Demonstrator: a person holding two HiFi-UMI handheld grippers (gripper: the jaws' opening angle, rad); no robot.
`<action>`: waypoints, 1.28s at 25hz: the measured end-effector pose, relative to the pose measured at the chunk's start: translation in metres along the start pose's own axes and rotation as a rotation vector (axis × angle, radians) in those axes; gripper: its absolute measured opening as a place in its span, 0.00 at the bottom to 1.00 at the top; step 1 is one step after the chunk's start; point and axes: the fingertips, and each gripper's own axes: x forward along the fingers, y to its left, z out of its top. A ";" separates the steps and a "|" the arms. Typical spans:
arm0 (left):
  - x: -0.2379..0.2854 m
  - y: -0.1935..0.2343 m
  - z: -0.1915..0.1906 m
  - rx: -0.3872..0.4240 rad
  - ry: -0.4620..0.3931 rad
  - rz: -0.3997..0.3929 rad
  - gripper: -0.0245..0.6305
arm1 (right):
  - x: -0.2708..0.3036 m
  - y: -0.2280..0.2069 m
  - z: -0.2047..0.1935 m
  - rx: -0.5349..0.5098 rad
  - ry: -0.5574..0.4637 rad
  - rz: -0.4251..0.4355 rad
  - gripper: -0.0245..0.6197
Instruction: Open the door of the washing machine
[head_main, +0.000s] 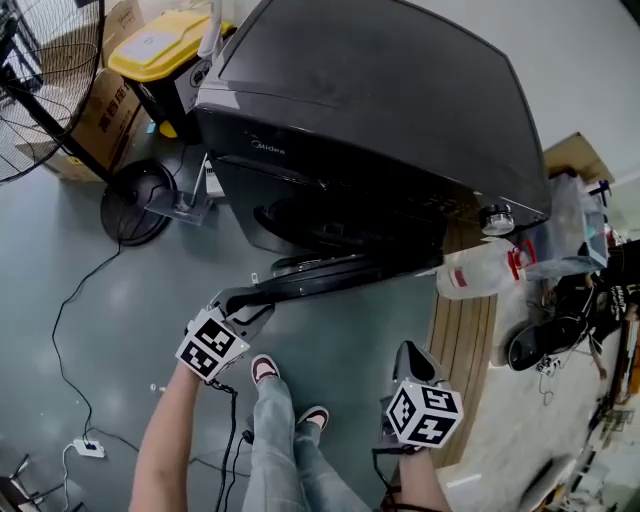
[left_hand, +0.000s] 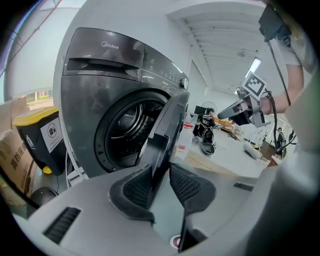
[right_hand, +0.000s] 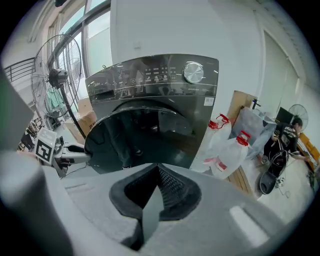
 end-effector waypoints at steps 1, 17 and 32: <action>-0.001 -0.004 -0.002 -0.001 0.000 0.001 0.20 | -0.002 -0.001 -0.002 0.005 -0.003 0.001 0.05; -0.005 -0.084 -0.030 -0.059 -0.035 0.006 0.18 | -0.045 -0.018 -0.055 0.015 -0.015 0.009 0.05; 0.000 -0.164 -0.049 -0.055 0.047 -0.007 0.17 | -0.084 -0.047 -0.118 0.069 -0.007 0.032 0.05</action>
